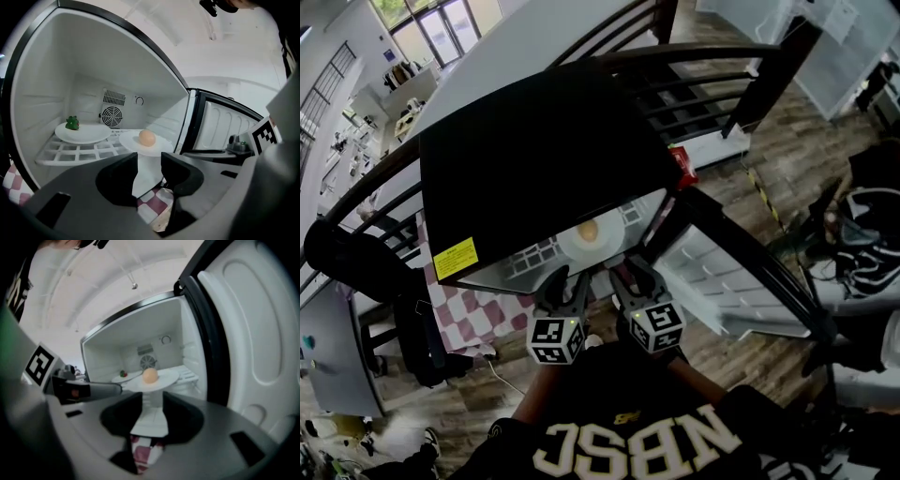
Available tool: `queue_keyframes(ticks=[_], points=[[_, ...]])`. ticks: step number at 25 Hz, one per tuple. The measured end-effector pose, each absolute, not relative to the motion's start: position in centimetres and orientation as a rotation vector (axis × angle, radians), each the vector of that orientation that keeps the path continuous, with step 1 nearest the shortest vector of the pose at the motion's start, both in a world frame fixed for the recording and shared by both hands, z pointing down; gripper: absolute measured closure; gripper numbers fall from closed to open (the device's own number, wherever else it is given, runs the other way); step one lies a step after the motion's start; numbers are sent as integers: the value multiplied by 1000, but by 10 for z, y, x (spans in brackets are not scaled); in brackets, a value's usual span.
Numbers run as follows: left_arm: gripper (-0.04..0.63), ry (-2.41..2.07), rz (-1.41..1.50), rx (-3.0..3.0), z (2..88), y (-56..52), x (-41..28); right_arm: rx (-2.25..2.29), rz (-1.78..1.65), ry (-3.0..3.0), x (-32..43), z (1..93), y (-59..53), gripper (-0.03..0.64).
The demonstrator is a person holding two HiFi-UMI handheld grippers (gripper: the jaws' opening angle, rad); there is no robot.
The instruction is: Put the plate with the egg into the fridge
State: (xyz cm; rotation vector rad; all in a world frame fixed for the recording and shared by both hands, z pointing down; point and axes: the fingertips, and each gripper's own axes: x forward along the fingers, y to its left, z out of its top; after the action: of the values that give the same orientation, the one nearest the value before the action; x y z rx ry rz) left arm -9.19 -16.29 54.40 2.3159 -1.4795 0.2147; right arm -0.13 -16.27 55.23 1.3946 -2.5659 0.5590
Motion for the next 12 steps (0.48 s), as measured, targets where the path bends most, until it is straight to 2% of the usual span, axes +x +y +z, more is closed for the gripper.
queue_keyframes(ticks=[3, 5, 7, 12], points=[[451, -1490, 242, 2291, 551, -165, -94, 1378, 542, -2544, -4, 556, -166, 506], [522, -1495, 263, 2266, 557, -167, -96, 1359, 530, -2537, -6, 559, -167, 539], [558, -1491, 273, 2267, 558, -169, -94, 1340, 508, -2539, -8, 560, -169, 558], [574, -1488, 302, 2308, 553, -178, -87, 1301, 474, -2552, -15, 560, -175, 577]])
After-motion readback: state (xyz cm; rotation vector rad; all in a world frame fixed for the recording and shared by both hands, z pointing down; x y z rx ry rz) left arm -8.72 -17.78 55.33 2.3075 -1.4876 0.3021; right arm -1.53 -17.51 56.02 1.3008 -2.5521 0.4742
